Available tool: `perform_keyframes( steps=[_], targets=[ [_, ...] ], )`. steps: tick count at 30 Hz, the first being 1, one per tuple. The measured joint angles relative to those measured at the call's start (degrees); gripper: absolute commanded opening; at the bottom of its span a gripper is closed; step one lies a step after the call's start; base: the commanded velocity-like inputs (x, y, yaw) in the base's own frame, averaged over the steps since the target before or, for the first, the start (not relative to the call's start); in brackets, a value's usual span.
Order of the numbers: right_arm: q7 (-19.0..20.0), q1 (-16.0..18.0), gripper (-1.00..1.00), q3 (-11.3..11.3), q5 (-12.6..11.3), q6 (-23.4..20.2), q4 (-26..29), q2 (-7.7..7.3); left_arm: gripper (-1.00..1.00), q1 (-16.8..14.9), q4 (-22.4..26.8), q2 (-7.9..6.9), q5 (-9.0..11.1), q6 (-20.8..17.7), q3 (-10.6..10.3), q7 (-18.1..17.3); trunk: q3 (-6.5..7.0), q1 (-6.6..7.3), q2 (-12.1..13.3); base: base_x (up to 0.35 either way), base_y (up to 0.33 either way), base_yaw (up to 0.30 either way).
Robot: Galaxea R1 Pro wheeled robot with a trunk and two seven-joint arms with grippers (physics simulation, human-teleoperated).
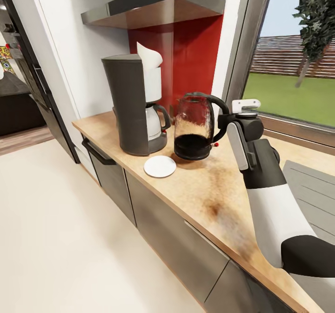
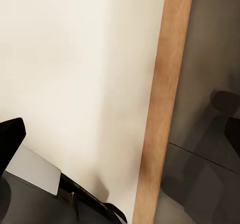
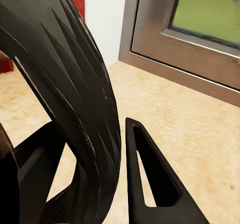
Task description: Set up a coffee station on the kitchen countertop: keep the coffee maker on the countertop, move the bottle of coffee from the kitchen shelf to the counter next to the coffee maker, place a paper coffee filter on top of the coffee maker, put the saucer next to the coffee maker with the coffee cup on the saucer, and place the electric kettle next to the coffee maker.
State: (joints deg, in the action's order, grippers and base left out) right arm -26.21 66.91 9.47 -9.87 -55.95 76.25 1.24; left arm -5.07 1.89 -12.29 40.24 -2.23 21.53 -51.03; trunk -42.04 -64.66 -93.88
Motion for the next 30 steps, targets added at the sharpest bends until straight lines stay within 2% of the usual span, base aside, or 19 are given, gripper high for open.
perform_keyframes(
  steps=[3, 7, 12, 22, 30],
  targets=[
    [0.00, 0.00, -1.00, -0.03, -0.06, -0.01, -0.01, 0.00, 1.00, 0.00, 0.00, 0.00, 0.00, 0.00, -0.01, 0.00, -0.54, -0.65, -1.19, 0.000, 0.000, 0.000],
    [0.01, 0.00, -1.00, -0.04, -0.02, 0.01, -0.06, 0.00, 1.00, 0.00, 0.00, 0.00, 0.00, 0.00, 0.00, 0.00, -0.54, -0.66, -1.20, 0.000, 0.000, 0.000],
    [0.01, -0.01, -1.00, -0.05, -0.04, -0.02, -0.09, 0.00, 1.00, 0.00, 0.00, 0.00, 0.00, 0.00, -0.01, 0.00, -1.43, -1.75, -3.19, 0.000, 0.000, 0.000],
    [0.01, -0.09, -1.00, -0.08, 0.00, 0.13, -0.09, 0.00, 1.00, 0.00, 0.00, 0.00, 0.00, 0.00, 0.00, 0.00, -1.80, -2.20, -4.01, 0.000, 0.000, 0.000],
    [0.01, -0.09, -1.00, -0.12, -0.06, 2.81, -0.28, 0.00, 1.00, 0.00, 0.00, 0.00, 0.00, 0.00, 0.04, 0.00, -1.80, -2.20, -4.01, 0.000, 0.000, 0.000]
  ],
)
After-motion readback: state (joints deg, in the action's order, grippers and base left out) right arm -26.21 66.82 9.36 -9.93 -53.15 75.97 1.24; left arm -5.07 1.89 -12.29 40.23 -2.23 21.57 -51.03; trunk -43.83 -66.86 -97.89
